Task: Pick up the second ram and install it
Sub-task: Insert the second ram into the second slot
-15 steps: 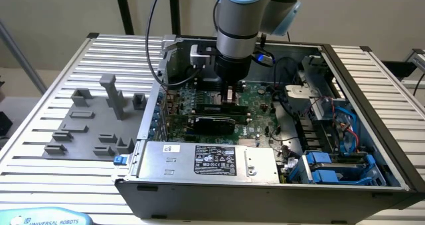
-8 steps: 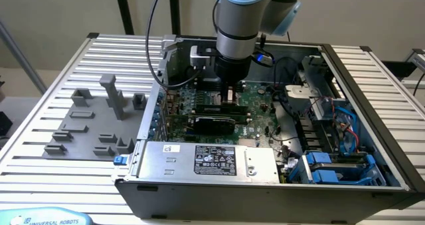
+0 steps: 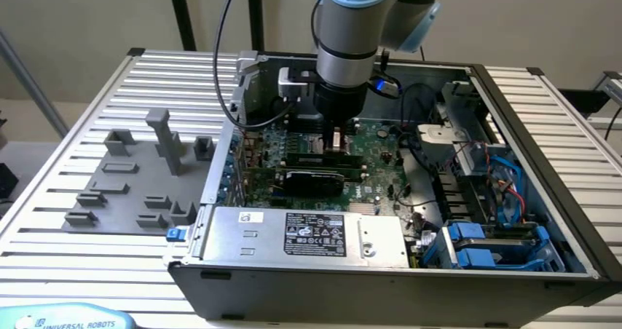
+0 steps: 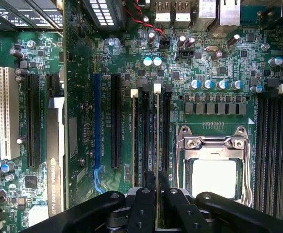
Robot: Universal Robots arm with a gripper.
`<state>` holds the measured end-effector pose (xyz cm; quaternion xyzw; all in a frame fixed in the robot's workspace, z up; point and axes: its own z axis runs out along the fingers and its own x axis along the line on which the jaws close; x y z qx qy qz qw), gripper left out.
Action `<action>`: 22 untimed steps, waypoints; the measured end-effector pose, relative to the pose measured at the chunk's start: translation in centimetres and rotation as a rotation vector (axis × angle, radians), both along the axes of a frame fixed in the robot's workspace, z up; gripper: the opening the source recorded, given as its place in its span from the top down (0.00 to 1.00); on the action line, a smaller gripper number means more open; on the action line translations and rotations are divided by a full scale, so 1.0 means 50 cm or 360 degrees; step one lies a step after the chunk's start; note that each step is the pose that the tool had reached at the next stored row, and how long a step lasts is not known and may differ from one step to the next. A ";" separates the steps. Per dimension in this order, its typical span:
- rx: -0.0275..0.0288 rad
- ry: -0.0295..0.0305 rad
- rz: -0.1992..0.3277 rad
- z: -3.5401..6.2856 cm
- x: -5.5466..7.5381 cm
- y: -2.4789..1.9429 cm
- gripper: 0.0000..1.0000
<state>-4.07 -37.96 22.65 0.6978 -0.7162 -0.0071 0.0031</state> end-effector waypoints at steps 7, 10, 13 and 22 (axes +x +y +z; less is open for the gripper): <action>0.00007 0.00000 -0.0010 -0.001 -0.002 0.0000 0.86; 0.00005 0.00001 -0.0010 -0.001 -0.003 0.0000 0.86; 0.00008 0.00000 -0.0011 -0.001 -0.002 0.0000 0.86; 0.00013 -0.00010 -0.0010 -0.003 -0.001 0.0000 0.86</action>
